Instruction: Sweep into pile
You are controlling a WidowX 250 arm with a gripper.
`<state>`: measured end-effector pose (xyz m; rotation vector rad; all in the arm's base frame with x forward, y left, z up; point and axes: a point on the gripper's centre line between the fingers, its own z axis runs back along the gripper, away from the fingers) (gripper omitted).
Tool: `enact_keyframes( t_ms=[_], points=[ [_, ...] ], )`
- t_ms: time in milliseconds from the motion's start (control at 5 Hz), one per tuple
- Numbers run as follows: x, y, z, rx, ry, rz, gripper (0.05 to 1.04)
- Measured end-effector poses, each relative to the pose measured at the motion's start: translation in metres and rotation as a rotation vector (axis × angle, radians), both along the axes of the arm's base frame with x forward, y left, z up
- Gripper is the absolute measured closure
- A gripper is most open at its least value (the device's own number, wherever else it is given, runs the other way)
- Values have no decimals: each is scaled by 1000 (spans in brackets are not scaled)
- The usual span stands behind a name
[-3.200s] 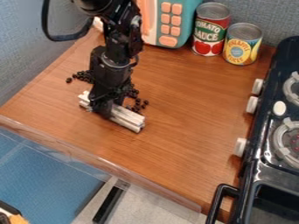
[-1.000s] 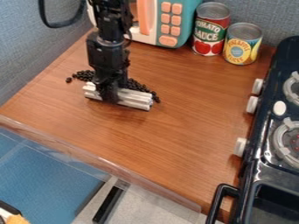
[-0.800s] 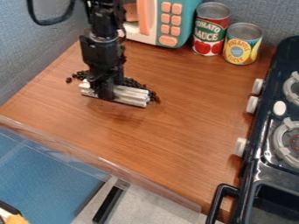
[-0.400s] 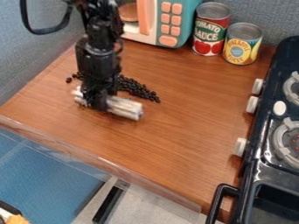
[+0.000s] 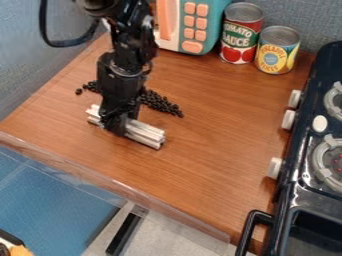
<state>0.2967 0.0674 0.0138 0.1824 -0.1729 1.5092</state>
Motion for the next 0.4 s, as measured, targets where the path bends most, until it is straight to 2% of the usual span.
enact_keyframes(
  t_ms=[200,400],
  points=[
    [-1,-2,2,-14,19,0,362],
    [-2,-1,19,-31,26,24,95]
  ],
)
